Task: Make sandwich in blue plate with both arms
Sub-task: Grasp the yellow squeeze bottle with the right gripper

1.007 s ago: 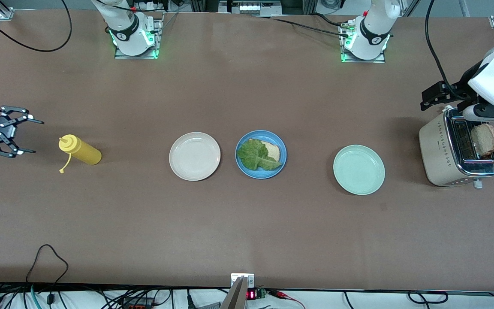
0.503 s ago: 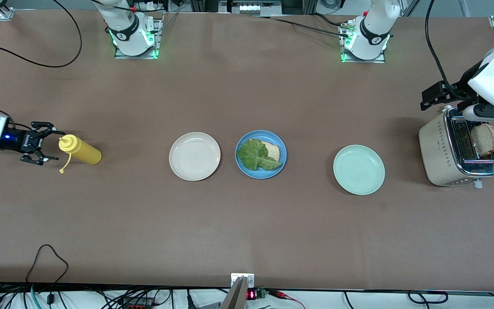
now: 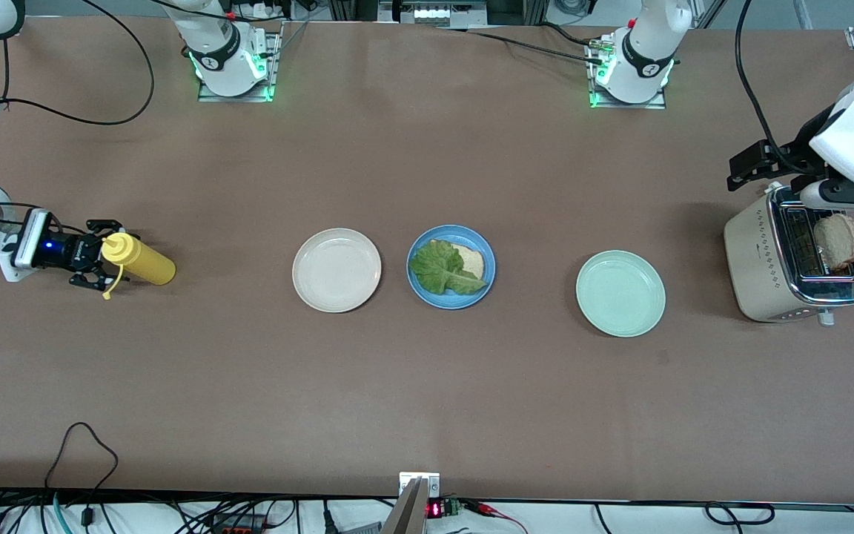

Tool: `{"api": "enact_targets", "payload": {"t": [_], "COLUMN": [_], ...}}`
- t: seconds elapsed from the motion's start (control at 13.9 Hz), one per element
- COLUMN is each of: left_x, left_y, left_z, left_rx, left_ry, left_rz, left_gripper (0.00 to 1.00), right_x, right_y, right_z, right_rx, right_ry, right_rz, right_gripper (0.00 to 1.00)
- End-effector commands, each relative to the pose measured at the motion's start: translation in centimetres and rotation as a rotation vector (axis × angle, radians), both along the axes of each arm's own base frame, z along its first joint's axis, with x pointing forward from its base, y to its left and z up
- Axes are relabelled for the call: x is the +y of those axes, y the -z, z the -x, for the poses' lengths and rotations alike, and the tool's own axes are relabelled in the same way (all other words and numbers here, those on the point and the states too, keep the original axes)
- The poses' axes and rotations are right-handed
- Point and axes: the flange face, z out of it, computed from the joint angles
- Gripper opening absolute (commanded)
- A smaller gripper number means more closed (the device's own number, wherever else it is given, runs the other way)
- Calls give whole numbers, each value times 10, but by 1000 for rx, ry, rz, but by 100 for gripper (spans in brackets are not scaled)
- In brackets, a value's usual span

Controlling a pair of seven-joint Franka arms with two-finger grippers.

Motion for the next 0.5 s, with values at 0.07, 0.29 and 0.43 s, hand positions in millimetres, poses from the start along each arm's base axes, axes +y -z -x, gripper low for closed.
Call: {"api": "enact_targets", "payload": {"t": [0.07,0.29,0.43], "left_x": [2,2,2], "left_y": [-6,-6,-5], "left_z": [5,5,5], "left_rx": [-1,-1,1], "left_ry": [19,19,17], "left_rz": [-10,-10,-10], "left_gripper": [100,100,100], "right_x": [22,30,30], "right_y": [0,-2,-2], "right_z": [-16,-22,-21], "right_rx": [-25,-37,-38], "right_ry": [-30,-31,-30], "right_rz": [-18,-29,-30], "right_gripper": [100,70,40]}}
